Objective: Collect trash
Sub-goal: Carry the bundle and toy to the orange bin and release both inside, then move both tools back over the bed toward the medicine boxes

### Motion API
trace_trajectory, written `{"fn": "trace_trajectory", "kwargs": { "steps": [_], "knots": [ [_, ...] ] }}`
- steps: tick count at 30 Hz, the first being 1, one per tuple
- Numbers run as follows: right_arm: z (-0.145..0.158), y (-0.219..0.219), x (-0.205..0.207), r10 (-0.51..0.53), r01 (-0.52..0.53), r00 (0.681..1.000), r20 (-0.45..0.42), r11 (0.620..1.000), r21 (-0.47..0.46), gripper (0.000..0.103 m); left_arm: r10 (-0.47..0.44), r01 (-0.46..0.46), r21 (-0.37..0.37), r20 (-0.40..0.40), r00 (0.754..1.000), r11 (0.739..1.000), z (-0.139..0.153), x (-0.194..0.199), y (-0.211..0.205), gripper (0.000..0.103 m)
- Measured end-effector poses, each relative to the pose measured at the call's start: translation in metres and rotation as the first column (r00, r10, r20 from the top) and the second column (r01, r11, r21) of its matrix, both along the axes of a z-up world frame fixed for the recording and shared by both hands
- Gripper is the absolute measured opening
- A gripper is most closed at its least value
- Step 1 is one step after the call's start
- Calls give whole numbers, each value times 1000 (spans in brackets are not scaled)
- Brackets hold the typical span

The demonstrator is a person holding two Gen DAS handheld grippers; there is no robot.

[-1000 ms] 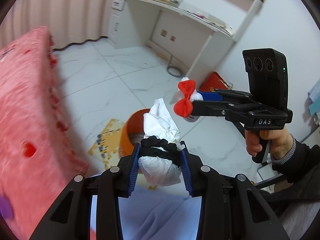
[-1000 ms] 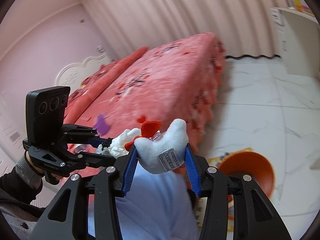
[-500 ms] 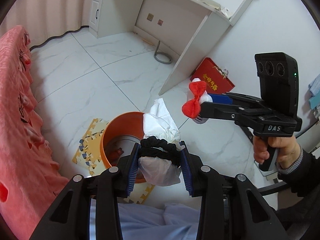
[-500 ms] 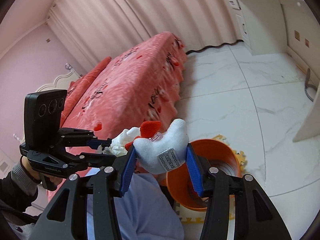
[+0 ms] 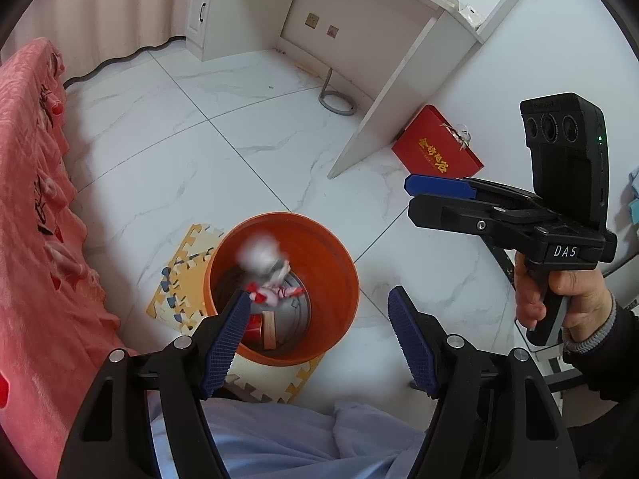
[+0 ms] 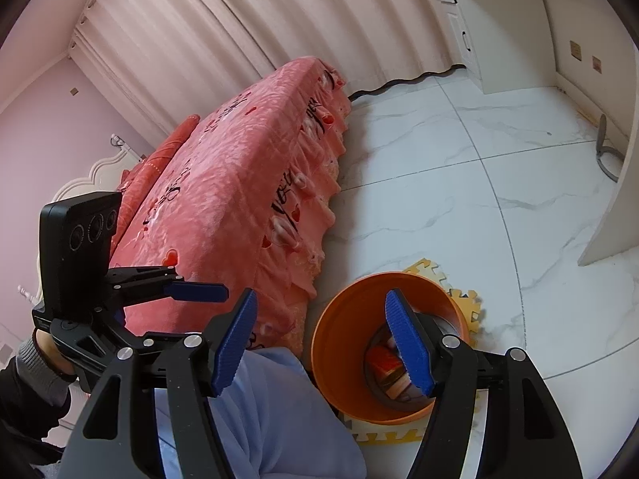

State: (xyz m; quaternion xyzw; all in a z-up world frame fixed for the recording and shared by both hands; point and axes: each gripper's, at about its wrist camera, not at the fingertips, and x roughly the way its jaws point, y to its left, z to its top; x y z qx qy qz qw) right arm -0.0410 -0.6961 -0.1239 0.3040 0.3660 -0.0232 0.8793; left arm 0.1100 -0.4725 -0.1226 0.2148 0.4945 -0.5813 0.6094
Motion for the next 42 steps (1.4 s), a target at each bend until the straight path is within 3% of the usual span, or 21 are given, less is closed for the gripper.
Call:
{"fn": "trace_trajectory", "kwargs": {
  "steps": [9, 15, 24, 27, 35, 42],
  "knots": [
    [20, 29, 12, 67, -66, 997, 27, 998, -18, 71, 51, -50, -26, 30, 998, 998, 17, 3, 27, 72],
    [32, 60, 22, 142, -141, 990, 25, 989, -41, 75, 126, -123, -55, 51, 991, 991, 31, 7, 57, 78],
    [52, 128, 47, 304, -302, 952, 26, 950, -80, 76, 256, -247, -94, 92, 962, 964, 55, 13, 117, 82],
    [58, 156, 57, 363, -359, 931, 34, 929, -86, 78, 313, -301, -111, 108, 944, 947, 64, 11, 143, 87],
    [72, 240, 85, 532, -525, 846, 43, 844, -109, 79, 472, -455, -142, 118, 874, 879, 76, 9, 223, 87],
    [80, 318, 112, 660, -650, 750, 50, 749, -127, 79, 624, -605, -161, 118, 773, 780, 79, 8, 315, 87]
  ]
}}
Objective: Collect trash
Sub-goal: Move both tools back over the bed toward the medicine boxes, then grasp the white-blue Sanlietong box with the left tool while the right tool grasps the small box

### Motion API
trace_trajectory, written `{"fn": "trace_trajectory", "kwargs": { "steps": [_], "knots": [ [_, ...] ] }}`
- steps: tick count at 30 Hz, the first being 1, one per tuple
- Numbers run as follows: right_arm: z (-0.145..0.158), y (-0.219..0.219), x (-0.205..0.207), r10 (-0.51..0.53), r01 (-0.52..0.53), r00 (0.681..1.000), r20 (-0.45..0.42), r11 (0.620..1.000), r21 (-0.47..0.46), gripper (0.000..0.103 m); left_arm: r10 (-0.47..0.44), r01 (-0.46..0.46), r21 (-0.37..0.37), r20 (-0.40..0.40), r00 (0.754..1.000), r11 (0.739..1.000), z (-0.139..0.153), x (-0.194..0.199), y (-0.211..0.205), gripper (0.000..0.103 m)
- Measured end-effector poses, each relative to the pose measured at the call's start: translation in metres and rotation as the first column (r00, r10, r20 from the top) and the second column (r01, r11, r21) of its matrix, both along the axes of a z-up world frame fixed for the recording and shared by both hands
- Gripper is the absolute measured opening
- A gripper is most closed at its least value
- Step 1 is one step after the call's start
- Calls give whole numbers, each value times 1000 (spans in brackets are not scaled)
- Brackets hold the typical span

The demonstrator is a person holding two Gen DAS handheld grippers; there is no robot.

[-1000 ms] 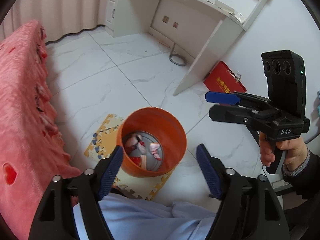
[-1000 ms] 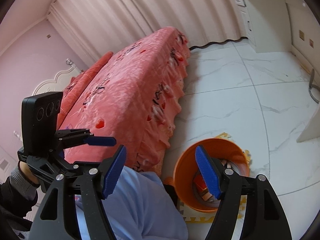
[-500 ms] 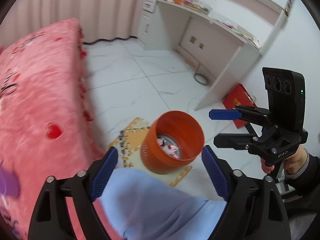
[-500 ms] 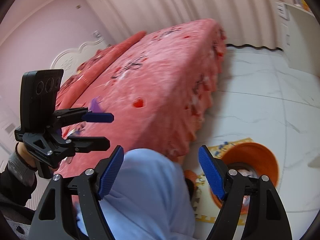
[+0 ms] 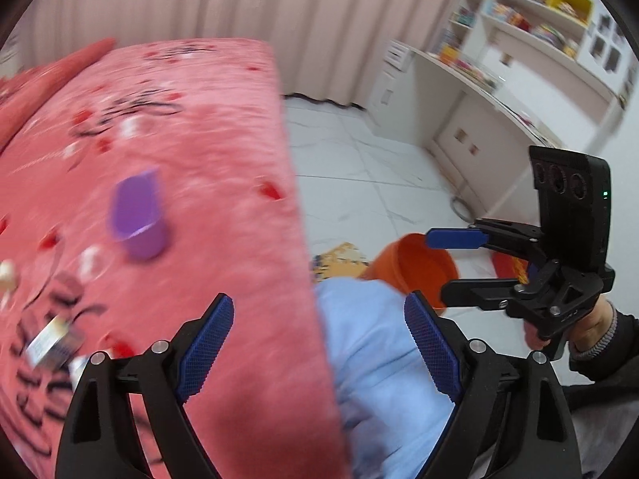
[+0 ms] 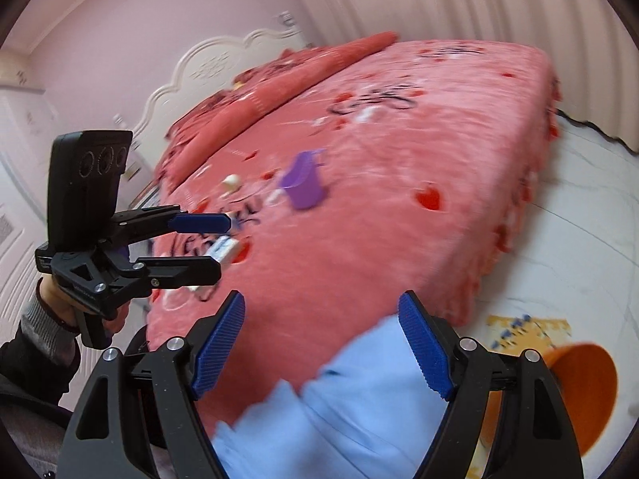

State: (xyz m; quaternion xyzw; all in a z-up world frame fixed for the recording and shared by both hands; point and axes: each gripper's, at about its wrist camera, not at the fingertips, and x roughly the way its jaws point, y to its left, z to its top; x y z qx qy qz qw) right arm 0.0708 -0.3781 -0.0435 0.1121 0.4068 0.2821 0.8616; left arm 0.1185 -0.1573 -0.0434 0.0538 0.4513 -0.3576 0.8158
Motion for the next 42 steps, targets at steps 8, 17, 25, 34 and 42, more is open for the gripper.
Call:
{"fn": "trace_trajectory", "kwargs": {
  "steps": [8, 17, 25, 34, 42],
  "knots": [
    [1, 86, 27, 158, -158, 987, -1, 987, -14, 79, 202, -201, 20, -41, 979, 979, -17, 2, 95, 87],
    [-3, 141, 44, 248, -248, 969, -18, 968, -21, 79, 296, -294, 34, -95, 950, 955, -48, 10, 149, 87],
    [-13, 162, 56, 271, -272, 962, -46, 962, -27, 79, 306, -298, 87, -101, 947, 951, -82, 14, 154, 87],
    [-26, 180, 75, 293, -296, 953, -72, 955, -31, 79, 284, -277, 77, -110, 952, 958, -102, 17, 162, 62],
    [-36, 222, 107, 365, -368, 928, -75, 929, -43, 79, 303, -300, 43, -102, 947, 953, -78, 18, 198, 62]
  ]
}}
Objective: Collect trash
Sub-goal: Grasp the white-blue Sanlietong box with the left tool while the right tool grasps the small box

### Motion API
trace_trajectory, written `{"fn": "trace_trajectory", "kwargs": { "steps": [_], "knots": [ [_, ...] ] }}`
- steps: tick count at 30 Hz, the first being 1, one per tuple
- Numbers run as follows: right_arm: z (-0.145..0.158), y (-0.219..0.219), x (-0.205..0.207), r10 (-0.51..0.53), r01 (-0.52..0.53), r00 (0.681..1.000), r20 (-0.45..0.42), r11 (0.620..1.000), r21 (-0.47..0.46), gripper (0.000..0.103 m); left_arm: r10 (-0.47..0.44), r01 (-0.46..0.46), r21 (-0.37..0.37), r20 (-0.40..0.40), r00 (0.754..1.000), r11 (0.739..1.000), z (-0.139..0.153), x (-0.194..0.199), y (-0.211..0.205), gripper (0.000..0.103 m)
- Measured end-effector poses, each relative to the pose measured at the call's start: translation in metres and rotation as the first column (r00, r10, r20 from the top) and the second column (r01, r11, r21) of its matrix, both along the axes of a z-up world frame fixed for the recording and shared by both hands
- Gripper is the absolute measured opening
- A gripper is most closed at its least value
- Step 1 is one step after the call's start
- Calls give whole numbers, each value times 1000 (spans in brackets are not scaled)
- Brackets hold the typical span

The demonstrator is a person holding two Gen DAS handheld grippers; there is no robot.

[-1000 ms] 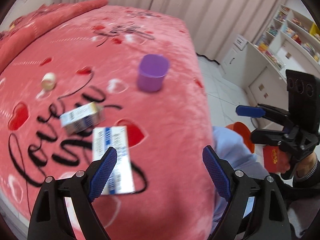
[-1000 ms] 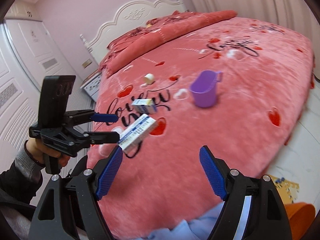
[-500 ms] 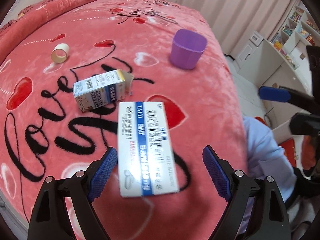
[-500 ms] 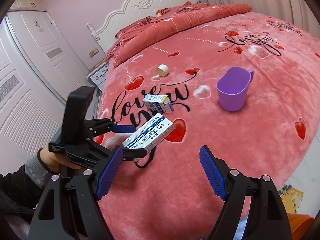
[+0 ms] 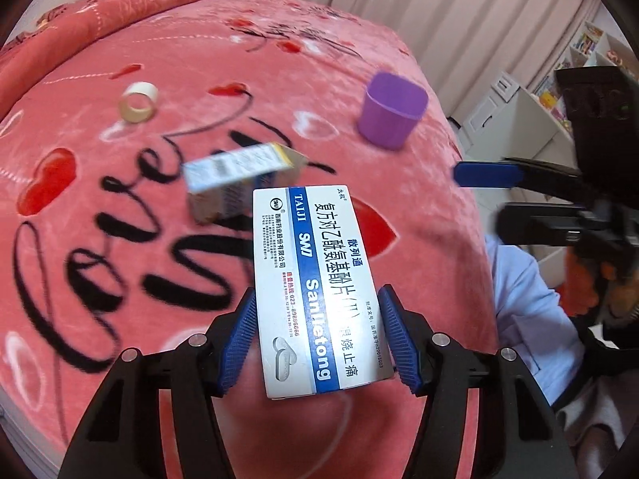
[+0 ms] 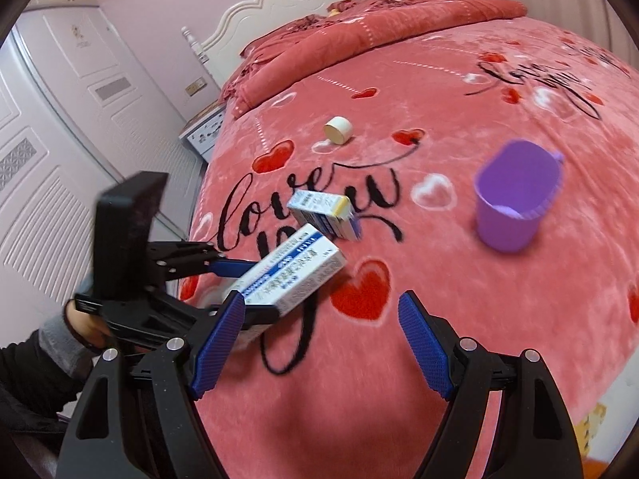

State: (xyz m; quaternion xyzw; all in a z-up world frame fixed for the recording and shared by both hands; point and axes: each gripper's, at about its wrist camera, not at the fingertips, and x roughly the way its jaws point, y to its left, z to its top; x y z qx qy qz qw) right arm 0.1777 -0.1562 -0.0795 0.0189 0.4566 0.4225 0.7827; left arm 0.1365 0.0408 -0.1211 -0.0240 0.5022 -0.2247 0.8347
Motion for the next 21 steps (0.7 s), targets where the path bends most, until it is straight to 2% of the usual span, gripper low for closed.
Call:
{"fn": "trace_trajectory", "kwargs": {
  "steps": [9, 18, 19, 21],
  "knots": [
    [-15, 63, 41, 93, -91, 995, 34, 994, -60, 79, 65, -65, 20, -1, 998, 998, 15, 0, 51, 62],
    [-42, 110, 64, 191, -160, 973, 131, 963, -218, 77, 126, -126, -6, -18, 992, 992, 5, 18, 81, 62],
    [-47, 114, 67, 203, -171, 971, 125, 958, -230, 74, 130, -131, -9, -20, 991, 991, 3, 20, 83, 62],
    [-56, 121, 72, 229, -199, 968, 104, 949, -244, 47, 134, -135, -20, -28, 991, 991, 0, 22, 85, 62]
  ]
}}
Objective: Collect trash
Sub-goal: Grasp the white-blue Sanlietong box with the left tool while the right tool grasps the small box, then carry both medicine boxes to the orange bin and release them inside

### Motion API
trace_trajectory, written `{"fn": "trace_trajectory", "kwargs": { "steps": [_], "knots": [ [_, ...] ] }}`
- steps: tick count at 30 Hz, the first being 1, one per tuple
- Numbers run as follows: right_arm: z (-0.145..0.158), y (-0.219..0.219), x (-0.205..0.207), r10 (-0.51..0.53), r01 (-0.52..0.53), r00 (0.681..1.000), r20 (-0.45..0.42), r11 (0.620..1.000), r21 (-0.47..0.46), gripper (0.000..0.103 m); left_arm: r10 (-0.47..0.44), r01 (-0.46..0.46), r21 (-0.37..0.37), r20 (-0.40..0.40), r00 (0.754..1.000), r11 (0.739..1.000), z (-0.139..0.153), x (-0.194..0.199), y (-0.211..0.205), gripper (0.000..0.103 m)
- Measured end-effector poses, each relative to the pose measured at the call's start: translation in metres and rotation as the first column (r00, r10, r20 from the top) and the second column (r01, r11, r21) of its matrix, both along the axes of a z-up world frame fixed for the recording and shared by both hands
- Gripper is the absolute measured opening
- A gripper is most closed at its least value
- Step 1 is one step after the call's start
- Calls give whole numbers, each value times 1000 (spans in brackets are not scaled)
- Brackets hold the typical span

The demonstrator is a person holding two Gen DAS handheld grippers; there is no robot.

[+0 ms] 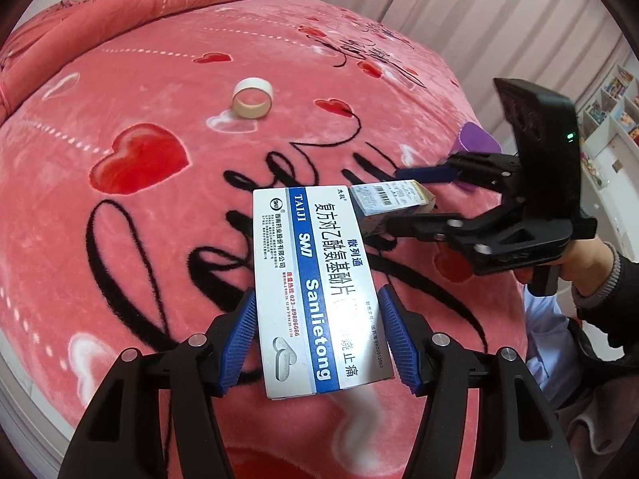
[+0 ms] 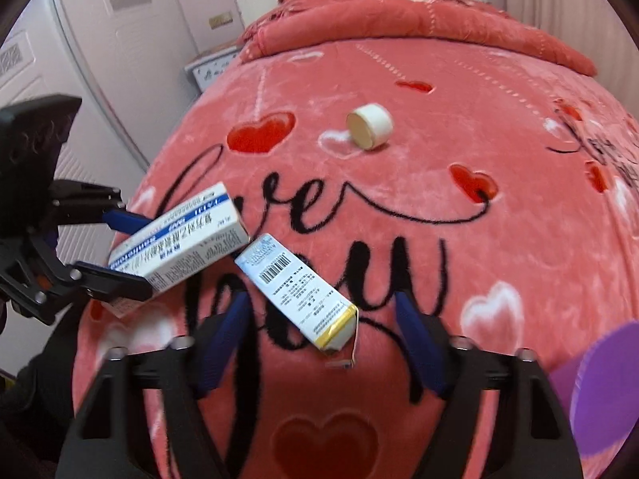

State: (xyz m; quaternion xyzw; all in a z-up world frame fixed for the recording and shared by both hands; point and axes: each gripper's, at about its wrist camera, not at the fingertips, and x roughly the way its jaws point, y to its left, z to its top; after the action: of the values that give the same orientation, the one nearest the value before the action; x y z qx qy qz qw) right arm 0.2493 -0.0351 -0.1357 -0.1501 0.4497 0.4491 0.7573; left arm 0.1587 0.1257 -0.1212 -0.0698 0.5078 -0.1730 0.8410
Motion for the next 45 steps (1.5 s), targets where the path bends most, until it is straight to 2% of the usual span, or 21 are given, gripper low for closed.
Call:
{"fn": "trace_trajectory", "kwargs": {
  "steps": [4, 6, 15, 21, 27, 33, 38, 42, 45],
  "knots": [
    [-4, 1, -3, 16, -15, 1000, 6, 1000, -15, 35, 2, -2, -5, -5, 1000, 1000, -2, 0, 0, 62],
    [2, -7, -9, 11, -11, 1000, -4, 1000, 11, 29, 0, 0, 0, 1, 1000, 1000, 1, -2, -3, 62],
    [46, -65, -52, -62, 63, 998, -13, 991, 117, 29, -36, 35, 10, 54, 998, 999, 32, -28, -35, 62],
    [71, -117, -92, -131, 130, 991, -5, 977, 166, 29, -102, 101, 27, 76, 992, 995, 49, -50, -72, 62],
    [88, -181, -129, -242, 236, 970, 3, 947, 217, 29, -203, 199, 45, 105, 974, 979, 63, -64, -124, 62],
    [92, -253, -156, -379, 369, 926, -6, 898, 242, 29, -335, 330, 60, 128, 934, 942, 72, -65, -191, 62],
    [92, -319, -181, -505, 489, 863, -7, 833, 261, 29, -446, 442, 63, 140, 884, 895, 75, -64, -254, 62],
    [92, -371, -197, -595, 576, 803, -11, 772, 270, 29, -547, 543, 73, 132, 826, 837, 73, -60, -310, 62],
    [88, -414, -211, -668, 648, 744, -22, 712, 271, 29, -611, 606, 79, 124, 782, 792, 71, -61, -346, 62]
  ]
}}
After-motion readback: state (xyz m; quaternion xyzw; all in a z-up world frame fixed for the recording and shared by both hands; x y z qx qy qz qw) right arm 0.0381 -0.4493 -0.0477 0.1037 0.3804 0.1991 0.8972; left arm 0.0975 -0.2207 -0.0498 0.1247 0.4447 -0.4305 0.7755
